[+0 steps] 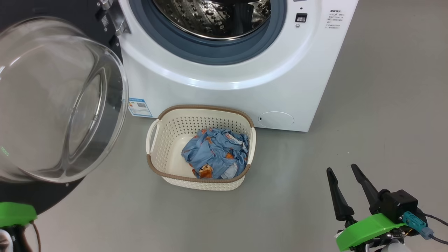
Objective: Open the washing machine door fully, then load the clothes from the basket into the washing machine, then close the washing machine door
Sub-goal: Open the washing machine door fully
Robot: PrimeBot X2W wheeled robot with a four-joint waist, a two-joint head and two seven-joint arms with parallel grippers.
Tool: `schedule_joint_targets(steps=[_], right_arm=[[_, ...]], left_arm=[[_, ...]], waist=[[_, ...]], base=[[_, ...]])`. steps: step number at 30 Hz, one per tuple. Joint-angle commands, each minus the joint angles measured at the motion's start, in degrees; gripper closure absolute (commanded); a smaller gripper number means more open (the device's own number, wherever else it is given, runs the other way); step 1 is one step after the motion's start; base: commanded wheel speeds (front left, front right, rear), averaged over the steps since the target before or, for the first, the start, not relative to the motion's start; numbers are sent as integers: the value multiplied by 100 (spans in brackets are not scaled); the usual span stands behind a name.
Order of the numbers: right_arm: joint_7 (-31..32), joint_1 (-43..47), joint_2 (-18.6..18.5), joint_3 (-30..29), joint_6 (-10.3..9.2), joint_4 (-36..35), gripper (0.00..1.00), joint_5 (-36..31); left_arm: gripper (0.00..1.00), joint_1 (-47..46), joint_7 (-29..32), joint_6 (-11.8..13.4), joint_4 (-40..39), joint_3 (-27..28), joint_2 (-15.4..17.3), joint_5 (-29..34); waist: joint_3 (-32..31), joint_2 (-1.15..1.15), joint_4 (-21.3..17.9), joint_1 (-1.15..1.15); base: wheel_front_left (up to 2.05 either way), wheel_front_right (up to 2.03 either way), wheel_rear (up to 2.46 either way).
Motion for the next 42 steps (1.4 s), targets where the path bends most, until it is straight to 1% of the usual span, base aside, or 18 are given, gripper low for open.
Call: schedule_joint_targets(steps=[1,7,8,9,10,11,12,23,29,35,36,42], right_arm=[[-28,-8,18,119,17,-125,0,86],[-28,6,35,89,17,-135,0,93],[-28,10,38,86,17,-130,0,97],[-28,11,42,92,17,-127,0,99],[-28,8,46,92,17,-127,0,101],[-28,5,49,98,17,-126,0,104],[-28,2,51,94,17,-128,0,106],[-28,49,74,57,17,-165,0,126],[-28,81,92,31,17,-188,0,136],[-28,86,104,33,17,-306,0,71],[-28,86,104,33,17,-306,0,71],[-28,129,106,84,17,-492,0,-26]], left_arm=[[100,-1,-36,-41,-305,128,159,83],[100,149,-36,-137,-788,-249,-44,281],[95,165,-36,-148,-836,-317,-78,271],[71,180,-36,-157,-895,-383,-107,270],[54,201,-36,-164,-961,-455,-128,286],[11,223,-36,-172,-1018,-519,-149,272],[0,252,-36,-180,-1060,-592,-165,268],[0,638,-36,-215,-1444,-1271,-228,239],[0,935,-36,-232,-1426,-1723,-232,219],[0,1172,-36,-216,-1319,-1885,-233,324],[0,1172,-36,-216,-1319,-1885,-233,324],[0,1379,-36,-139,-1168,-1941,-233,386]], waist=[[-18,0,-19,0],[-45,0,-75,0],[-51,0,-86,0],[-55,0,-103,0],[-60,0,-124,0],[-65,0,-145,0],[-71,0,-165,0],[-157,0,-487,0],[-205,0,-794,0],[-225,0,-1108,0],[-225,0,-1108,0],[-282,0,-1384,0]], base=[[0,0,0],[0,0,0],[0,0,0],[0,0,0],[0,0,0],[0,0,0],[0,0,0],[0,0,0],[0,0,0],[0,0,0],[0,0,0],[0,0,0]])
